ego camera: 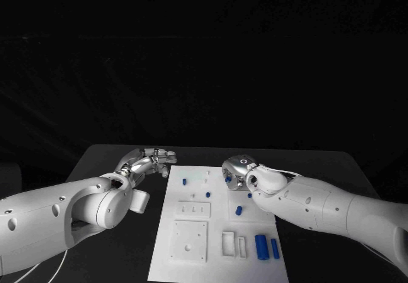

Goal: Assemble the parts on the task board

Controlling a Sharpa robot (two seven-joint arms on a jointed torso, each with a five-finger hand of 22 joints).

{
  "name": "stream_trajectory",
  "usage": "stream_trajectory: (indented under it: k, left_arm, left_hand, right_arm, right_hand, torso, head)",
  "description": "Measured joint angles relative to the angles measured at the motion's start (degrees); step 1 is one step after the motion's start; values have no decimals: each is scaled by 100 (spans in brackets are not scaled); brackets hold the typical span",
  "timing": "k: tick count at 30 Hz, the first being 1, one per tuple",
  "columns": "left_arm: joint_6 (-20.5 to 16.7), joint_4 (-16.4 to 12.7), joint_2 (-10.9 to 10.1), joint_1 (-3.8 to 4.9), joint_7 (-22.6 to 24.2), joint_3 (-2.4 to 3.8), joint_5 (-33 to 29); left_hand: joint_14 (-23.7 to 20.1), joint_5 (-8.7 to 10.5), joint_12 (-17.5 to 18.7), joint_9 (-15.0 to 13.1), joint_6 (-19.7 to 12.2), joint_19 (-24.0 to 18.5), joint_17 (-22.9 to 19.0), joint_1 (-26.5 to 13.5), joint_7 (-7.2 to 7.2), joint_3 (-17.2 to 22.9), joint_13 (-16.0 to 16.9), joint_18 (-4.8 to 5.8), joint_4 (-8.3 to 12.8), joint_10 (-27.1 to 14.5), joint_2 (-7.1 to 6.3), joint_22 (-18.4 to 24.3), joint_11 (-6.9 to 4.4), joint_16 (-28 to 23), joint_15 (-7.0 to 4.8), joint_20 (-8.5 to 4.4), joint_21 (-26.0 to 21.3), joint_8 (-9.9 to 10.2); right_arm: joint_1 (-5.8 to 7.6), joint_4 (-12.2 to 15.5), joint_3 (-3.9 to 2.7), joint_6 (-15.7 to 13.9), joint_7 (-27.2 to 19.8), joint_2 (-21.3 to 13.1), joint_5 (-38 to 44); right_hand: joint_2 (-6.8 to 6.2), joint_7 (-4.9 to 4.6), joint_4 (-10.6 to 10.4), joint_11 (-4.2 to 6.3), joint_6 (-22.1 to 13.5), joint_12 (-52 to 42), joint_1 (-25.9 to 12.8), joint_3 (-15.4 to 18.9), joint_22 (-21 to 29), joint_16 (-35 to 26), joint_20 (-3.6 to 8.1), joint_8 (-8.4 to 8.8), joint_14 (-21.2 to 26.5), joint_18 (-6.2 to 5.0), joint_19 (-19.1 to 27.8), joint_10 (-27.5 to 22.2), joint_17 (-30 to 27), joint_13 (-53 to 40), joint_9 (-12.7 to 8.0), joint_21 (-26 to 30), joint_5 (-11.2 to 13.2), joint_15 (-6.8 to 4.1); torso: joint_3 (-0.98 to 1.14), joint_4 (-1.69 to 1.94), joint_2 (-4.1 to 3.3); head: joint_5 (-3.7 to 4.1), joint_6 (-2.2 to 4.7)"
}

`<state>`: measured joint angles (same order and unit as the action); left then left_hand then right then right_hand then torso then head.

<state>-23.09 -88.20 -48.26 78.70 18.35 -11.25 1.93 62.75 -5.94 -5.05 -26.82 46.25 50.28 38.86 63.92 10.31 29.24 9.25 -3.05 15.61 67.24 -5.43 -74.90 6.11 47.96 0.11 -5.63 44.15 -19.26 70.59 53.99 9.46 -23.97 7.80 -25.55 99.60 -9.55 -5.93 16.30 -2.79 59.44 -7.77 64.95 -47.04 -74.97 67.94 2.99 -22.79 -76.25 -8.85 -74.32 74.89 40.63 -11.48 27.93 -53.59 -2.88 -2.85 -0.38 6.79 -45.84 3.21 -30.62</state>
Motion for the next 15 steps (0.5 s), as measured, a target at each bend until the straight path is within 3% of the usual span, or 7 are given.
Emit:
stream_trajectory:
  k: [15]
  left_arm:
    - [-2, 31, 4, 23, -3, 0, 0]
  left_hand:
    - [0, 0, 0, 1, 0, 12, 1, 0, 0, 0, 0, 1, 0, -1, 0, -4, -4, 0, 0, -11, 22, 0]
  right_arm:
    - [142, 152, -91, -378, 298, 129, 149]
  right_hand:
    - [-32, 22, -1, 0, 21, -5, 32, -34, 0, 7, 32, -24, -18, 51, -8, 1, -17, 0, 53, -53, 27, -18]
  torso:
    - [-3, -2, -33]
  head:
    - [-2, 136]
